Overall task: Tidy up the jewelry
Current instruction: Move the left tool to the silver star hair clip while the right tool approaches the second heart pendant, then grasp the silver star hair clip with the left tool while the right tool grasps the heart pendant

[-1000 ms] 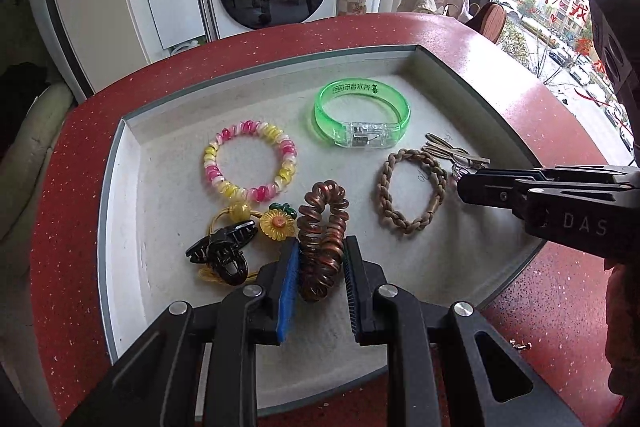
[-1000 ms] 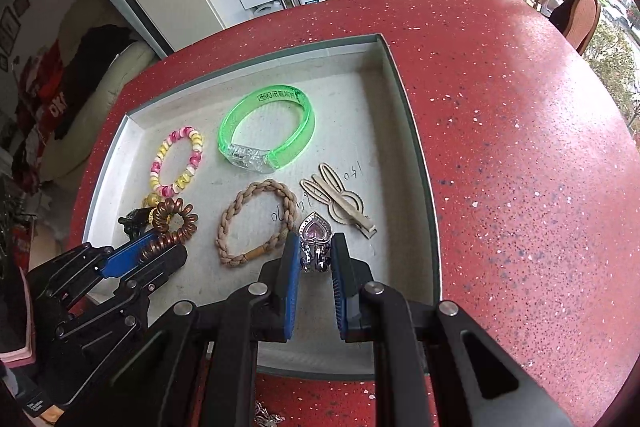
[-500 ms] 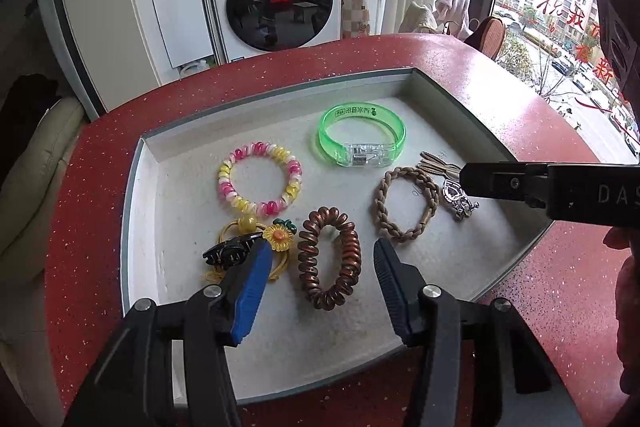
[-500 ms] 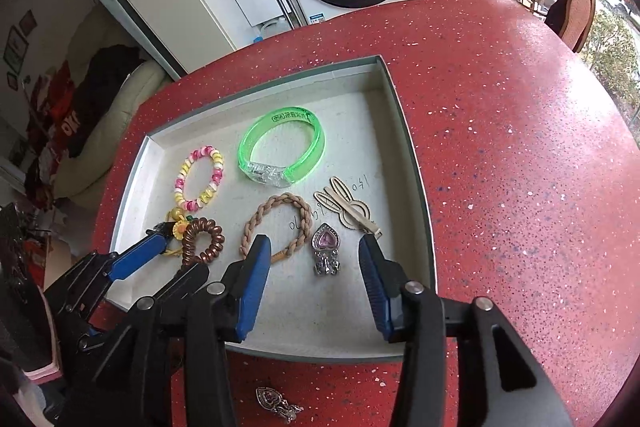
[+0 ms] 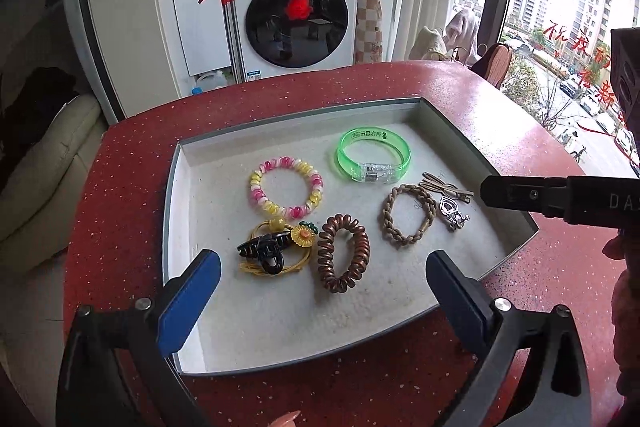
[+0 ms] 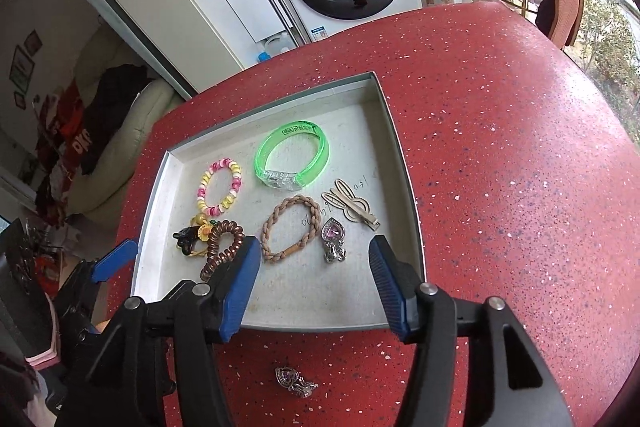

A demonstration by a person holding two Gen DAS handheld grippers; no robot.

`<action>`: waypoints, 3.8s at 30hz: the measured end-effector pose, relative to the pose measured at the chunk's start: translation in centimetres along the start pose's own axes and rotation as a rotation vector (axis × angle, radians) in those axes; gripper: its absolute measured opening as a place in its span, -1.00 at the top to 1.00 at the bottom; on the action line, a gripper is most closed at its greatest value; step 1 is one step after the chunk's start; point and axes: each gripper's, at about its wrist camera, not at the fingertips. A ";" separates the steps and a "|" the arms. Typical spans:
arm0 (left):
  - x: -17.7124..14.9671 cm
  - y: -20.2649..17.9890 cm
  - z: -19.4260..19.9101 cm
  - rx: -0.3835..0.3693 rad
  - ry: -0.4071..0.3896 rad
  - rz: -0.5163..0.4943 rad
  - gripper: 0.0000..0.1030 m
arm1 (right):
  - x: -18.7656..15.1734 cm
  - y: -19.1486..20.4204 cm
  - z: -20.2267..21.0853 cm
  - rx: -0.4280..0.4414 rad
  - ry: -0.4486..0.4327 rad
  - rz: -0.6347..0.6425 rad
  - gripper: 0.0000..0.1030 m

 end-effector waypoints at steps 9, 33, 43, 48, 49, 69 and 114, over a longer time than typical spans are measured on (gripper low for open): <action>-1.5 1.0 1.1 0.024 0.034 0.032 -1.00 | -0.9 1.3 1.5 0.026 -0.014 0.034 -0.57; -3.1 0.7 2.8 0.032 0.058 0.022 -1.00 | -2.5 3.1 2.6 -0.057 -0.061 0.128 -1.00; -4.1 0.8 3.6 0.051 0.053 0.011 -1.00 | -2.8 2.8 2.7 -0.048 -0.019 0.093 -1.00; -4.7 1.3 4.1 0.077 0.059 0.039 -1.00 | -3.6 2.4 2.9 -0.062 0.010 0.085 -1.00; -4.9 1.4 4.2 0.083 0.064 0.042 -1.00 | -3.7 2.4 3.1 -0.067 0.011 0.085 -1.00; -12.8 -1.3 9.2 -0.058 0.169 0.013 -1.00 | -10.2 2.0 6.6 -0.072 0.057 0.144 -1.00; -16.1 -6.5 9.6 -0.025 0.178 -0.037 0.44 | -11.4 4.9 -2.3 -0.148 0.220 0.391 0.30</action>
Point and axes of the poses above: each gripper's, at about its wrist camera, not at the fingertips, and z roughly against the way its jaws point, y to its left, x to its top, and after that the axes turned 11 degrees about x, right-handed
